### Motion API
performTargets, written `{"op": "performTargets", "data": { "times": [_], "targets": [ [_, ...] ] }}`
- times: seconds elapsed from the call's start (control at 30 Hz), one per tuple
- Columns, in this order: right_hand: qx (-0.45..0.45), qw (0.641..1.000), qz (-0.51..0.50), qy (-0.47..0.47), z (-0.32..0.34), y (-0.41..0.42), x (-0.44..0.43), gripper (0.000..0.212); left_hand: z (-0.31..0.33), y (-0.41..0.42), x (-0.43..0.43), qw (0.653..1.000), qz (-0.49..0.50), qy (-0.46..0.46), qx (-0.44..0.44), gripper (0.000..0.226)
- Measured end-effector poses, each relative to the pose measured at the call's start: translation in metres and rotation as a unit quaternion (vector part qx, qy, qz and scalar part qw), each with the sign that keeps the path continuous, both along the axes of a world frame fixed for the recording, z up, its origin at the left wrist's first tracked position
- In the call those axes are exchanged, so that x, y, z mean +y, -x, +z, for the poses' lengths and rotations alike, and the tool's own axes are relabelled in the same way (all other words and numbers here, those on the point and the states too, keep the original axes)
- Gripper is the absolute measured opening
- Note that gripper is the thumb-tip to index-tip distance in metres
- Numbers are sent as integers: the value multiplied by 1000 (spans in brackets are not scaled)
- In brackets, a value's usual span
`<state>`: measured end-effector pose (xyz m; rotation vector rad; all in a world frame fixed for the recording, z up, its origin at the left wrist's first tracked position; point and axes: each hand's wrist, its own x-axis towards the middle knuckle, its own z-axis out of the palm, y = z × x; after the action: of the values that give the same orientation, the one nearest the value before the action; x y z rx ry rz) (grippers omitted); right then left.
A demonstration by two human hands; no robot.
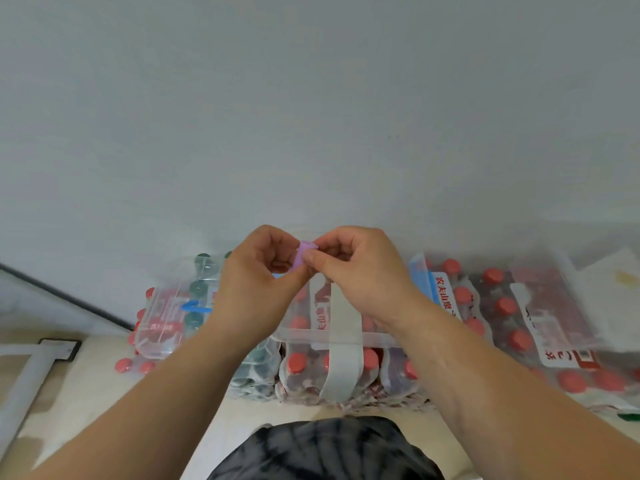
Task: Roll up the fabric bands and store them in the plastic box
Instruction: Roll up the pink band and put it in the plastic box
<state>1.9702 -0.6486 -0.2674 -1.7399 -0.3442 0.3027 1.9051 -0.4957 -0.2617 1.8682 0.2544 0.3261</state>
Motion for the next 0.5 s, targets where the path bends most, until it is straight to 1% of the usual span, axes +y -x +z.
{"op": "performTargets", "data": {
  "times": [0.07,0.13,0.2,0.27,0.33,0.4,0.47,0.5],
  "targets": [
    [7,1000,9,18,-6,-5,-1,21,-3,0,0,999,-1,-40,27,19],
    [20,999,21,30,-13,-9,-2,20,-6,2,4,995,9,-94,39,19],
    [6,996,45,70,-22,-14,-2,16,-11,8,12,988,57,-138,31,18],
    [-23,988,80,129,-31,-17,-3,21,-19,15,22,980,104,-167,41,20],
    [-28,974,142,174,-36,-22,-1,22,-28,21,30,976,116,-165,86,26],
    [-32,951,213,222,-41,-27,5,19,-38,26,34,975,109,-142,131,30],
    [-52,923,267,273,-44,-31,13,12,-49,31,35,977,103,-111,152,31],
    [-53,912,288,289,-46,-32,18,12,-55,34,35,978,102,-94,155,29]
  ]
}}
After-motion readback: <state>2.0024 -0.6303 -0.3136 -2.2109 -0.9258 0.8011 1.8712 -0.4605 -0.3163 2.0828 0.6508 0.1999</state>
